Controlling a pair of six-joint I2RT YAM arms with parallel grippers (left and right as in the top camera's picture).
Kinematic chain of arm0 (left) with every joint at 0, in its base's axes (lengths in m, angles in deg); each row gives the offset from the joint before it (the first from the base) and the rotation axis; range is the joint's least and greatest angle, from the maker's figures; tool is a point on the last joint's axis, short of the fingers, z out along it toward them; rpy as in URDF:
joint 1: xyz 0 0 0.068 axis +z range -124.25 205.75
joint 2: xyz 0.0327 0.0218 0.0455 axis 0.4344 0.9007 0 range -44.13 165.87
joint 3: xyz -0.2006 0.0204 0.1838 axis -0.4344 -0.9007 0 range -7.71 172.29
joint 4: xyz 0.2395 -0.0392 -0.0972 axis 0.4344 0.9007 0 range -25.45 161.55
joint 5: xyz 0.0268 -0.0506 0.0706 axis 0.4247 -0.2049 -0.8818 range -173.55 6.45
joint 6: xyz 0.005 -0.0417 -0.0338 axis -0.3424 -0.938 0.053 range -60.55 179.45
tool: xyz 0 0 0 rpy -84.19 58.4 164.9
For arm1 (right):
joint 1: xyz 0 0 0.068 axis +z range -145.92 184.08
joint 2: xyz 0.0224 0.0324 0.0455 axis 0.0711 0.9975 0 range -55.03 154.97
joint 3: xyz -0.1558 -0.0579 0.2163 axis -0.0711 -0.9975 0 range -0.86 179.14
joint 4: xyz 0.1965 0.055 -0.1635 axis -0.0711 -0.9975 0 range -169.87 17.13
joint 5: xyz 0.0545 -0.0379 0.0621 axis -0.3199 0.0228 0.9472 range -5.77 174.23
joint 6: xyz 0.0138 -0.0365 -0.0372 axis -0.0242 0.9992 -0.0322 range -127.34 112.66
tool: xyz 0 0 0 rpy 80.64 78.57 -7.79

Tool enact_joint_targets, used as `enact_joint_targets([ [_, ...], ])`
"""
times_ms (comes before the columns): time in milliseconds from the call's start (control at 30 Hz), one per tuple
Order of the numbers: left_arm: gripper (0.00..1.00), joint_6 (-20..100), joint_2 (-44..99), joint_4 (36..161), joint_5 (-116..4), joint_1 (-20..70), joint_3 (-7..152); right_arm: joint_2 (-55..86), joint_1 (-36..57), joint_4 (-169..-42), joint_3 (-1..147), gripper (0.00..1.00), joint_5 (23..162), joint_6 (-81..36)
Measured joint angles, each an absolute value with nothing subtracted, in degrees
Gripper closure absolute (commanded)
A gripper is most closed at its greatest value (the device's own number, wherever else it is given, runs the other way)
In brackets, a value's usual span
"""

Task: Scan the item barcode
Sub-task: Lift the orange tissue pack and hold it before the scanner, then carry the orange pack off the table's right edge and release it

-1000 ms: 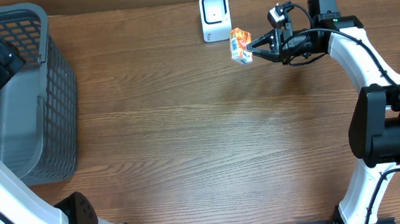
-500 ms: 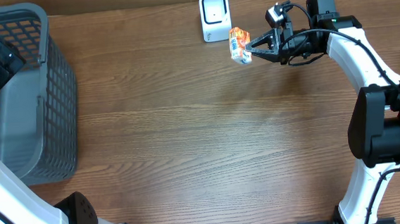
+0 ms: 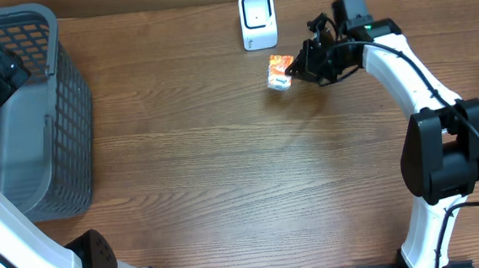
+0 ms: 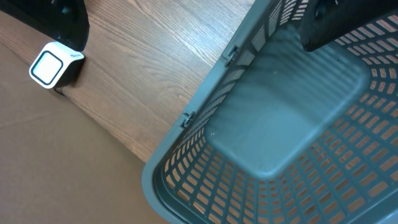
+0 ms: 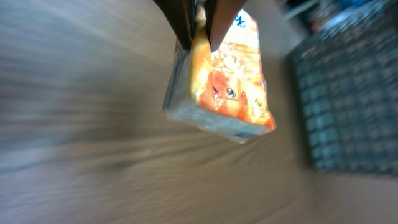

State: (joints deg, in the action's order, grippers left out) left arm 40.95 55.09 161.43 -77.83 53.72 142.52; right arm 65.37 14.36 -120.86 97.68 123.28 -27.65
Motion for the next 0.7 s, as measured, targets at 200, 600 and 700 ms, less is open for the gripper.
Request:
enact_joint_targets([
  [200, 0.00, 40.95, 55.09, 161.43, -77.85, 53.72, 142.52, 65.37, 18.69, -120.55, 106.57, 0.96, 94.63, -29.23],
  [600, 0.00, 40.95, 55.09, 161.43, -77.85, 53.72, 142.52, 65.55, 26.38, -96.79, 109.06, 0.96, 63.83, -12.61],
  [700, 0.00, 40.95, 55.09, 161.43, -77.85, 53.72, 142.52, 66.38, 27.39, -92.53, 109.24, 0.96, 58.52, -2.25],
])
